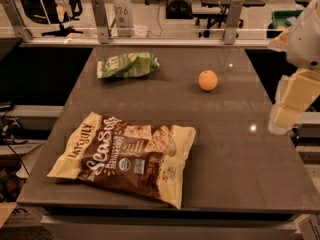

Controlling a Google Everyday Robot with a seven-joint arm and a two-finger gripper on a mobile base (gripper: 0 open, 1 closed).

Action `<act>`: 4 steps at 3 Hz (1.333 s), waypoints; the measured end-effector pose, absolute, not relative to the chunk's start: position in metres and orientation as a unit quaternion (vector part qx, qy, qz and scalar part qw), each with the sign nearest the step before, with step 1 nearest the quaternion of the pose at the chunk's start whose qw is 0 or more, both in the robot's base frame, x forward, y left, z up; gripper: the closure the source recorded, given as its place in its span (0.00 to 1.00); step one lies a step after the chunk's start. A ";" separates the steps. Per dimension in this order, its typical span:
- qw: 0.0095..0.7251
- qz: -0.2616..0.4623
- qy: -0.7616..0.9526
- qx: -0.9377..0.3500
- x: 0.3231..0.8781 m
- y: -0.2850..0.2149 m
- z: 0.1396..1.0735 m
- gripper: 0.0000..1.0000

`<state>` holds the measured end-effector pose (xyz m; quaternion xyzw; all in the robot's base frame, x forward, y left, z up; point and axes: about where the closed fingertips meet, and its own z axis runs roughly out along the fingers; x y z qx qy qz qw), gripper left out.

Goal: Move brown chip bag near orange

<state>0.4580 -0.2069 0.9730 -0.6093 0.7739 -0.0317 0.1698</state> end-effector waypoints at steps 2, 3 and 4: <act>0.211 -0.005 0.761 -0.613 0.540 -0.185 0.943 0.00; 0.242 0.011 0.762 -0.601 0.578 -0.185 0.928 0.00; 0.263 0.028 0.763 -0.589 0.609 -0.182 0.908 0.00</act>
Offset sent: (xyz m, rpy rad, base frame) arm 0.1418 0.0282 -0.0515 0.1620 -0.0619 0.0371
